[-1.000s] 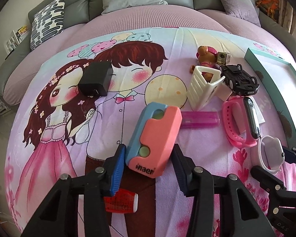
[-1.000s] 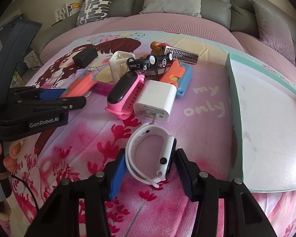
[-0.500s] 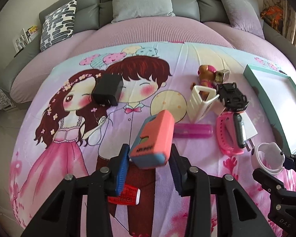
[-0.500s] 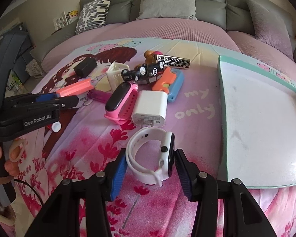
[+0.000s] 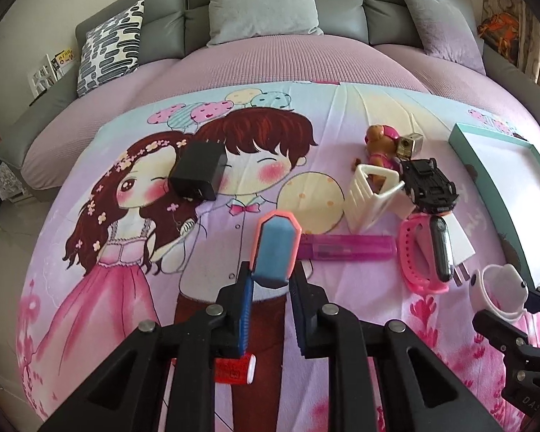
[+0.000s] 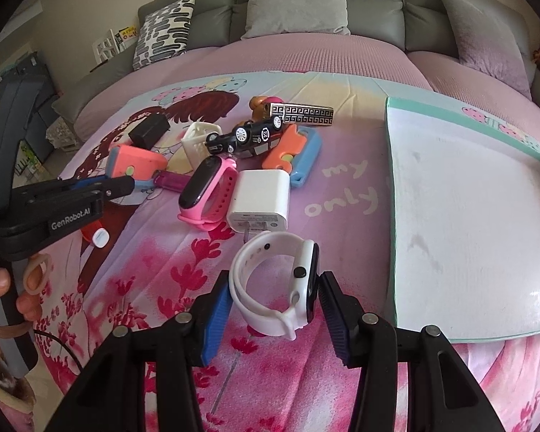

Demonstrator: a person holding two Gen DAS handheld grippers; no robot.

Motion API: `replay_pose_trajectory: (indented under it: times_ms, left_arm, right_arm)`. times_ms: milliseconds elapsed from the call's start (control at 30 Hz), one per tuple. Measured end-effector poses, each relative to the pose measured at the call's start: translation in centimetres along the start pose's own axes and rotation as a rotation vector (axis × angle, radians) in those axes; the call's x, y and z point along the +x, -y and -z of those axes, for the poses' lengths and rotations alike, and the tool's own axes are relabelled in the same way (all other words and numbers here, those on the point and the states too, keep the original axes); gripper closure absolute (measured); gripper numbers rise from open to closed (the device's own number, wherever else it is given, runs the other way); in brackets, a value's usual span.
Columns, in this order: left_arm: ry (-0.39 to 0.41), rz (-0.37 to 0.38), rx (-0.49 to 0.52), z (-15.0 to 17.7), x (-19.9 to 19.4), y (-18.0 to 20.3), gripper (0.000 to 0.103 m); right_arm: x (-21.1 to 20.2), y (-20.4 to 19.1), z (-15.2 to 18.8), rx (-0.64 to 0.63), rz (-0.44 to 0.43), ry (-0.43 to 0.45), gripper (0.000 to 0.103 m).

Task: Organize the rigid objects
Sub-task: 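Lift the smartwatch and block and carry both over the green-rimmed tray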

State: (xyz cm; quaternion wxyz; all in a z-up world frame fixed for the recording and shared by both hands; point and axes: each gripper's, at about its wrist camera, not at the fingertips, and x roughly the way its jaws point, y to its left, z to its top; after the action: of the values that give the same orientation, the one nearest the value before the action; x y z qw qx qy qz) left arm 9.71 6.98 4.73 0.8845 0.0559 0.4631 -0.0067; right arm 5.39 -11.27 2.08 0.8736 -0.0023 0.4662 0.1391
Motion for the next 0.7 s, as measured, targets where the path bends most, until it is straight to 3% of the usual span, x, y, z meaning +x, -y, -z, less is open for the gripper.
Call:
replay_pose_trajectory:
  times_ms: [367, 700]
  left_arm:
    - [0.006, -0.024, 0.018, -0.9, 1.1, 0.2, 0.077]
    - [-0.08, -0.043, 0.027, 0.4, 2.7, 0.4, 0.076]
  right_arm:
    - [0.6, 0.5, 0.2, 0.009, -0.005, -0.021, 0.052]
    - [0.8, 0.4, 0.3, 0.0, -0.002, -0.022, 0.052]
